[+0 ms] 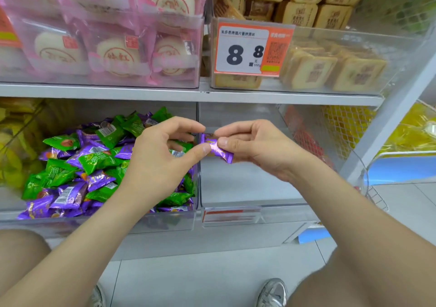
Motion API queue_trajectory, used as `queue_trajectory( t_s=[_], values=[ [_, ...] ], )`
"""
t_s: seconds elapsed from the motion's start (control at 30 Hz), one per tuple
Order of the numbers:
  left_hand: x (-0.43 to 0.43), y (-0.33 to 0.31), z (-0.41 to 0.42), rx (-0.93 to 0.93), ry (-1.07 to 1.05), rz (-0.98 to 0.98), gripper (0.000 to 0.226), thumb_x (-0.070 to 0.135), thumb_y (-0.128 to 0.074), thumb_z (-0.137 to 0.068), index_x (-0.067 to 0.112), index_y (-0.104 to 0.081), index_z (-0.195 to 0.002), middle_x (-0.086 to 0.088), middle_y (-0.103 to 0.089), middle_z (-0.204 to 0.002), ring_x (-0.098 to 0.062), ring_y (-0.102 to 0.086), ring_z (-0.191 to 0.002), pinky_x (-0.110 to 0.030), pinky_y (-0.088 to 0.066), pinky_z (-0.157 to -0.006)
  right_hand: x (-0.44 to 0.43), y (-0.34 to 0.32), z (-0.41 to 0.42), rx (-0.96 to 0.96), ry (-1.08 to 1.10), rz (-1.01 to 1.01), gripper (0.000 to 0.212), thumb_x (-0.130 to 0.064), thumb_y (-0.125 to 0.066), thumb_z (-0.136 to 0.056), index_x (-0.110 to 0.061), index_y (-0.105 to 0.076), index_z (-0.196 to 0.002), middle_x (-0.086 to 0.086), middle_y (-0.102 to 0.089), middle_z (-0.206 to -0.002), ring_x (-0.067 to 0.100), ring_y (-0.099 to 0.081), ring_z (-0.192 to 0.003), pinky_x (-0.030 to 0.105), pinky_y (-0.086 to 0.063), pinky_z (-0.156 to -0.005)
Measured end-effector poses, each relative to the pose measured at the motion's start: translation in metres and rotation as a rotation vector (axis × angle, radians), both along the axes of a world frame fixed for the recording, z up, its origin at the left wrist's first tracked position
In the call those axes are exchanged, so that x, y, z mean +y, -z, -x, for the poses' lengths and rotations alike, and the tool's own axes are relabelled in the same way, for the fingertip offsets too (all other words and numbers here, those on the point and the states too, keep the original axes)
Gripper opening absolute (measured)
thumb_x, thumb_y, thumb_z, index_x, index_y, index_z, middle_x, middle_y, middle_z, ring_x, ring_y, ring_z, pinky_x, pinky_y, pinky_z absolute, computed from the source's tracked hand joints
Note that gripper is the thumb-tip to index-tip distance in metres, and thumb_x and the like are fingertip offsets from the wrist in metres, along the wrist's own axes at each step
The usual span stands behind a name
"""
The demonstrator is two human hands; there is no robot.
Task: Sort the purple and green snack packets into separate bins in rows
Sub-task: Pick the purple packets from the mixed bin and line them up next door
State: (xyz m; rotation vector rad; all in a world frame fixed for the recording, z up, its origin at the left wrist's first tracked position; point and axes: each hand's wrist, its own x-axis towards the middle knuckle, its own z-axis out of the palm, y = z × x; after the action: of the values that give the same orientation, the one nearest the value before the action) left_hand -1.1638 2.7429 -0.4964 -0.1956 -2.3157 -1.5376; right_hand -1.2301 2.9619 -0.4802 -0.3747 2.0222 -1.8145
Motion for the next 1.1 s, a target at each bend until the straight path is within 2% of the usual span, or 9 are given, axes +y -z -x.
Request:
queue_trajectory(
  t_s=[0.13,0.2,0.3,0.4,0.5,0.6,0.7,0.83,1.1],
  values=[
    [-0.002,0.013,0.003,-0.08,-0.15,0.078,0.027,0.031,-0.085,-0.085,0.034,-0.072,-0.109,0.013,-0.073,-0.102,-0.006,-0.07,-0.085,-0.034,-0.059,-0.078,0.018,0.025,0.033,0.322,0.107,-0.441,0.022,-0.003,-0.078,-0.089,-0.014,-0.075,-0.108,-0.002,-0.077,-0.093,0.002,-0.069,-0.08,0.022,-0.054,-0.078],
    [-0.002,0.016,0.005,-0.151,-0.166,0.066,0.023,0.03,-0.083,-0.086,0.032,-0.072,-0.105,0.012,-0.074,-0.097,-0.003,-0.069,-0.076,-0.03,-0.059,-0.077,0.024,0.041,0.049,0.447,0.119,-0.634,0.023,-0.007,-0.076,-0.088,-0.015,-0.076,-0.11,-0.003,-0.077,-0.099,-0.003,-0.067,-0.083,0.02,-0.056,-0.082],
    [-0.001,0.015,0.005,-0.202,-0.168,0.069,0.014,0.032,-0.082,-0.087,0.031,-0.073,-0.099,0.012,-0.076,-0.09,-0.001,-0.068,-0.069,-0.022,-0.054,-0.07,0.019,0.059,0.063,0.558,0.083,-0.786,0.022,-0.013,-0.08,-0.085,-0.014,-0.08,-0.107,0.001,-0.08,-0.098,0.004,-0.067,-0.076,0.001,-0.042,-0.068],
    [-0.001,0.013,0.004,-0.209,-0.172,0.107,0.008,0.028,-0.079,-0.09,0.03,-0.074,-0.095,0.014,-0.075,-0.085,0.001,-0.067,-0.069,-0.014,-0.049,-0.064,0.003,0.07,0.071,0.636,0.022,-0.817,0.019,-0.018,-0.083,-0.083,-0.017,-0.083,-0.102,0.001,-0.08,-0.094,0.016,-0.069,-0.079,0.003,-0.037,-0.066],
    [-0.004,0.012,0.002,-0.161,-0.178,0.256,0.012,0.02,-0.073,-0.091,0.031,-0.074,-0.097,0.017,-0.072,-0.083,0.001,-0.067,-0.073,-0.012,-0.046,-0.068,-0.014,0.083,0.077,0.69,-0.038,-0.888,0.017,-0.027,-0.083,-0.084,-0.026,-0.081,-0.1,-0.002,-0.079,-0.094,0.022,-0.068,-0.084,0.025,-0.048,-0.083],
    [-0.01,0.013,0.0,-0.082,-0.163,0.43,0.016,0.018,-0.068,-0.092,0.032,-0.071,-0.099,0.019,-0.068,-0.086,-0.002,-0.066,-0.075,-0.014,-0.049,-0.073,-0.025,0.094,0.084,0.715,-0.046,-0.982,0.018,-0.038,-0.077,-0.083,-0.037,-0.075,-0.1,-0.005,-0.076,-0.094,0.025,-0.062,-0.09,0.04,-0.055,-0.087],
    [-0.017,0.016,-0.002,-0.02,-0.157,0.55,0.012,0.021,-0.067,-0.092,0.032,-0.07,-0.096,0.017,-0.067,-0.088,-0.003,-0.063,-0.08,-0.033,-0.053,-0.077,-0.032,0.096,0.086,0.738,-0.045,-1.005,0.018,-0.033,-0.074,-0.084,-0.034,-0.075,-0.102,0.001,-0.076,-0.099,0.03,-0.064,-0.097,0.039,-0.056,-0.086],
    [-0.024,0.018,-0.004,-0.031,-0.154,0.62,0.009,0.025,-0.067,-0.093,0.033,-0.069,-0.097,0.016,-0.064,-0.09,-0.003,-0.061,-0.082,-0.031,-0.05,-0.071,-0.035,0.095,0.082,0.776,-0.056,-1.026,0.025,-0.027,-0.072,-0.085,-0.028,-0.078,-0.109,0.006,-0.074,-0.108,0.032,-0.064,-0.102,0.033,-0.053,-0.085],
    [-0.031,0.02,-0.005,0.005,-0.161,0.662,0.01,0.024,-0.068,-0.092,0.029,-0.072,-0.099,0.014,-0.065,-0.089,-0.015,-0.059,-0.088,-0.037,-0.052,-0.078,-0.035,0.09,0.077,0.774,-0.053,-1.051,0.033,-0.03,-0.076,-0.085,-0.031,-0.076,-0.118,0.006,-0.061,-0.116,0.032,-0.063,-0.103,0.037,-0.055,-0.089]
  ],
)
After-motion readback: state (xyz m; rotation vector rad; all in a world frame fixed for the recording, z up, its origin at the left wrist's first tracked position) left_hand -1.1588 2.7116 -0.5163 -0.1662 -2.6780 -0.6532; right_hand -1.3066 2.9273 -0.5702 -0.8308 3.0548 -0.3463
